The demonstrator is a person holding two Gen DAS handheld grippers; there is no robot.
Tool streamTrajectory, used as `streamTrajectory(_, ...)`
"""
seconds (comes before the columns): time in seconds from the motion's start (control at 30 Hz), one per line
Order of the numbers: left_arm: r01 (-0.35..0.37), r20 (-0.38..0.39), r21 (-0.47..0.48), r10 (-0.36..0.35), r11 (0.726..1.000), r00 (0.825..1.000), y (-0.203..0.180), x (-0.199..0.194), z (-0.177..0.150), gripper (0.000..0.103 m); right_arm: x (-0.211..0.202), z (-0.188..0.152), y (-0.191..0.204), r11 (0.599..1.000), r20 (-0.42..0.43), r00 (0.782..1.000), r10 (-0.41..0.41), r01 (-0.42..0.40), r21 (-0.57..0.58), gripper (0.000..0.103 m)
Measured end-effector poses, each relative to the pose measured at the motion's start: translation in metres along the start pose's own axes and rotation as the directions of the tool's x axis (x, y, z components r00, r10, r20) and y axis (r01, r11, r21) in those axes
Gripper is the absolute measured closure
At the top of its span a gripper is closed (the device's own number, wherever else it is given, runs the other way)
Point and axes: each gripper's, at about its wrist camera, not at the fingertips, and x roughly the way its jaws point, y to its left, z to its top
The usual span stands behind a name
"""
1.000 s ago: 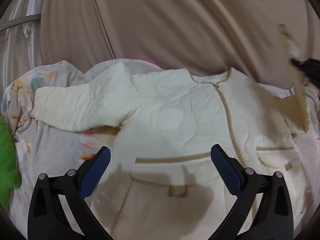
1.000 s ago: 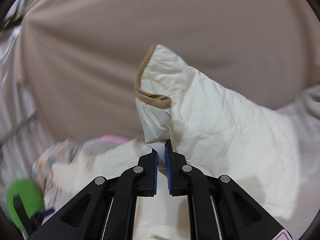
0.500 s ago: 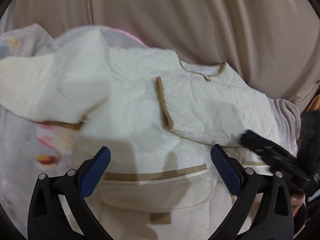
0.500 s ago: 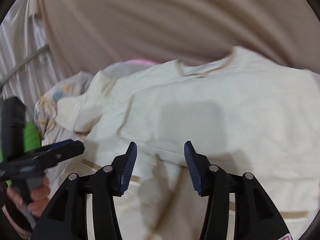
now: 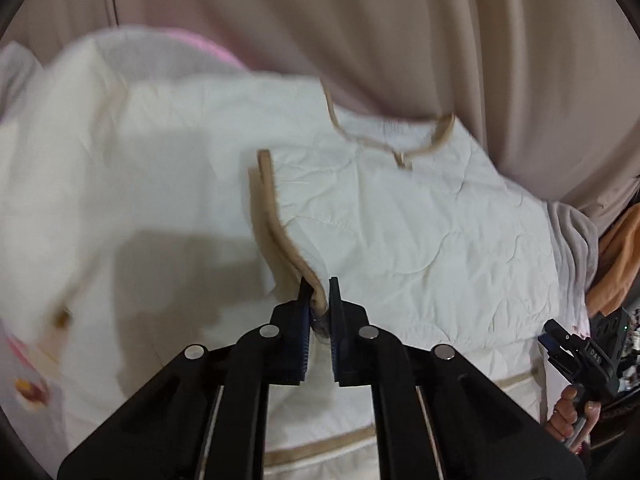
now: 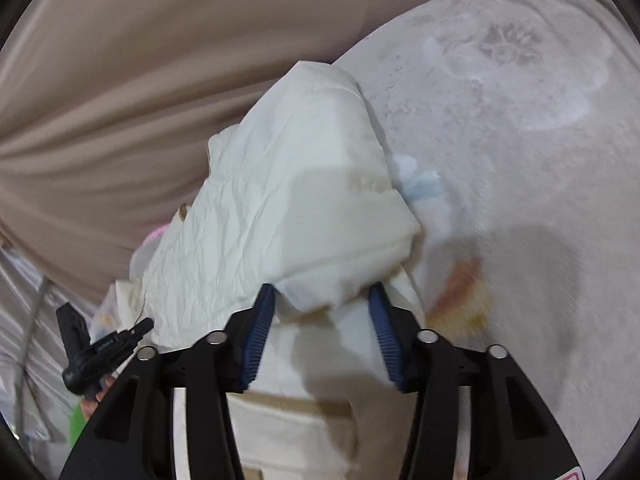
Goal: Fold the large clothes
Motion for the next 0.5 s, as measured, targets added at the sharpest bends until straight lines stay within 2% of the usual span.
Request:
streamTrajectory(0.03,-0.013,0.039,0.006,0.012,1.000,0.999,0.002,-0.009,0.005,0.097,0.002,0.004,0.003,1.000,0.006,1.000,0.015,-0.015,0.009,0.079)
streamTrajectory(0.1,-0.028,0.097,-0.001,0.028,1.000,0.995,0.011,-0.025,0.015,0.097,0.003,0.003,0.021,0.999,0.037,0.998,0.049,-0.048,-0.016,0.086)
streamTrajectory(0.2,-0.077,0.124,-0.012,0.078,0.997,0.989,0.026,-0.029,0.016,0.097,-0.010,-0.008,0.056,0.982,0.118,0.991,0.055,-0.033,-0.183,0.088)
streamTrajectory(0.23,-0.103,0.109,-0.011,0.103,0.995,0.989,0.032,-0.023,0.012,0.097,-0.006,-0.013,0.062,0.974,0.111,0.993,0.028,-0.002,-0.225,0.088)
streamTrajectory(0.3,-0.156,0.050,-0.003,0.156,0.988,0.987,0.043,0.002,-0.002,0.096,0.016,-0.017,0.056,0.967,0.042,0.997,-0.062,0.071,-0.245,0.089)
streamTrajectory(0.33,-0.176,0.023,0.002,0.176,0.984,0.984,0.047,0.015,-0.011,0.096,0.029,-0.020,0.049,0.965,0.002,0.993,-0.117,0.114,-0.236,0.092)
streamTrajectory(0.37,-0.179,0.020,0.004,0.178,0.984,0.984,0.050,0.021,-0.018,0.096,0.035,-0.022,0.038,0.972,-0.040,0.992,-0.122,0.111,-0.206,0.093)
streamTrajectory(0.43,-0.190,0.057,0.017,0.189,0.982,0.980,0.048,0.020,-0.024,0.096,0.024,-0.021,0.032,0.976,-0.037,0.992,-0.122,0.113,-0.184,0.095)
streamTrajectory(0.5,-0.203,0.071,0.029,0.201,0.979,0.977,0.045,0.020,-0.025,0.095,-0.001,-0.025,0.042,0.950,0.029,0.982,-0.185,0.186,-0.252,0.095)
